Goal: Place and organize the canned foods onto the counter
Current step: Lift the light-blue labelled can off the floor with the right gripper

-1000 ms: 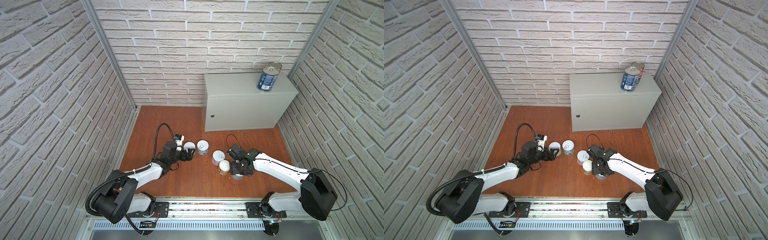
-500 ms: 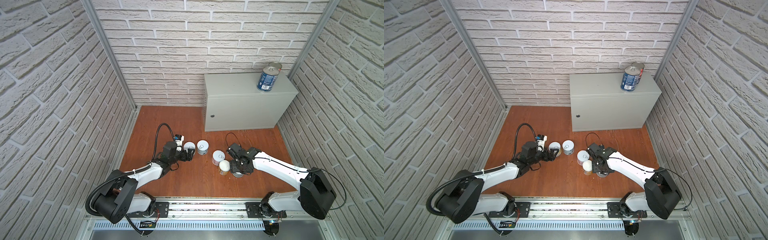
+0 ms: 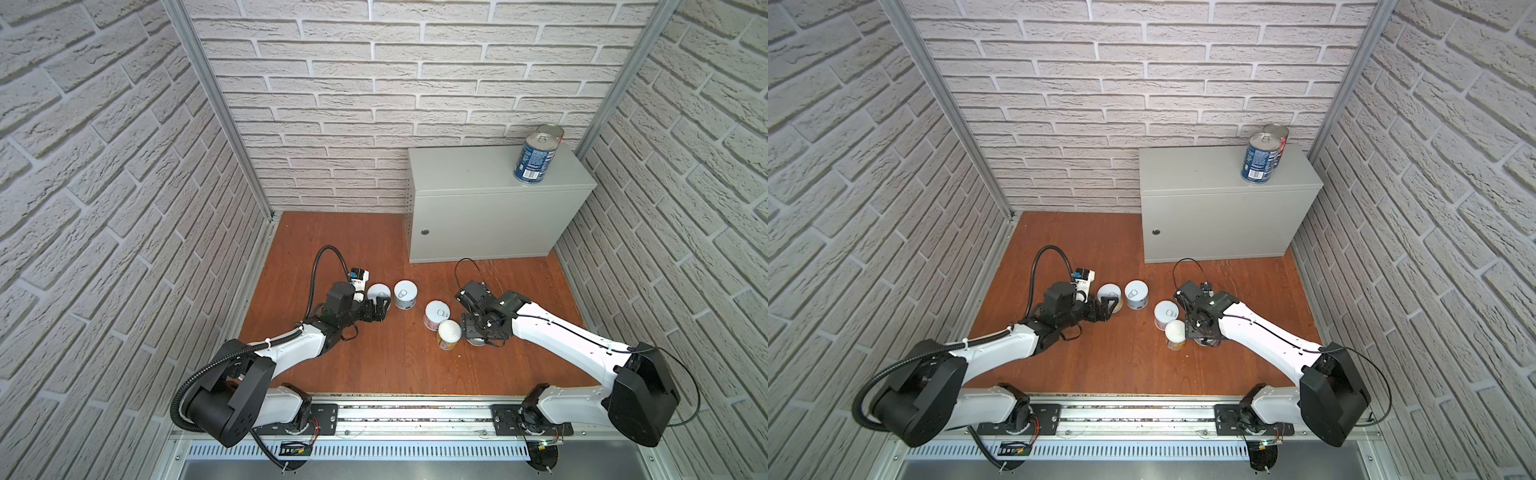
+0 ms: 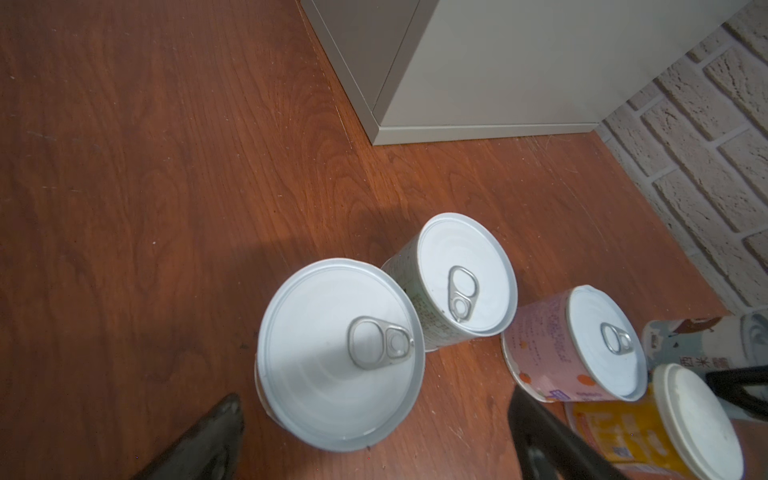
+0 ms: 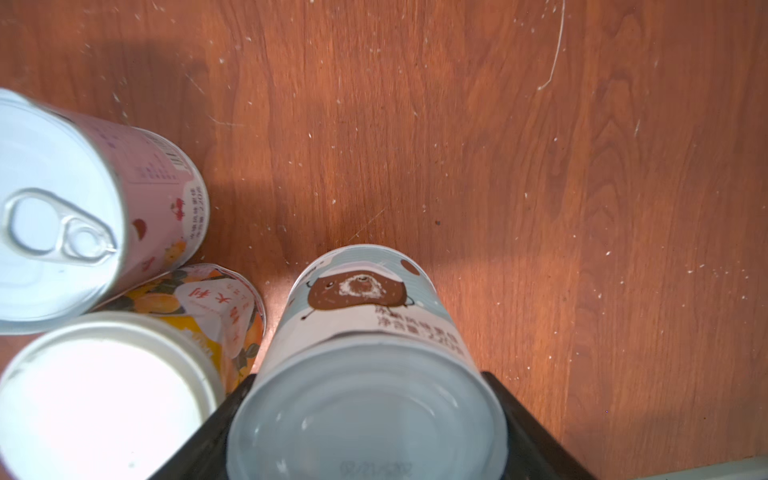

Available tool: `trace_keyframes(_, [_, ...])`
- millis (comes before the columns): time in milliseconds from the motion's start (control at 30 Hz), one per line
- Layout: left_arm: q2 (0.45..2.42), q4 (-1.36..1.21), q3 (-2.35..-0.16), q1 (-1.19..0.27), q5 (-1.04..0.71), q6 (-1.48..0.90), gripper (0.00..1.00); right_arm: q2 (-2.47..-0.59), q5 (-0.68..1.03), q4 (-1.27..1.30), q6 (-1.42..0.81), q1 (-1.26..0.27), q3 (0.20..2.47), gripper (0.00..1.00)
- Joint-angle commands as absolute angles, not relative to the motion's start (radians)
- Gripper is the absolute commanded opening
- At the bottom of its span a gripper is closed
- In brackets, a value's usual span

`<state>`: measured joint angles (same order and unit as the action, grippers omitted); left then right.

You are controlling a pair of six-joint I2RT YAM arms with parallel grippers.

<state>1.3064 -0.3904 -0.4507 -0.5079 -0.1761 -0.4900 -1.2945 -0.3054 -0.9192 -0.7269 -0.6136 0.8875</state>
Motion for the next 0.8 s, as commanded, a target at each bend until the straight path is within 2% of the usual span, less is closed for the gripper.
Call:
trace_keyframes(0, [1.301,-0.405,-0.471,-0.515,-0.172,-0.477,0.98,-1.247,-0.362,-0.951,-0.744,-0.618,0.926,0.56])
trace_keyframes(467, [1.308,-0.418,-0.468,-0.515,-0.182,-0.468,0.98,-1.134,-0.365,-0.942,-0.718,-0.618,1.041,0.55])
trace_keyframes(767, [1.28,-0.496,-0.448,-0.519,-0.3,-0.461,0.98,-1.211,-0.343,-0.937,-0.679,-0.618,1.13,0.52])
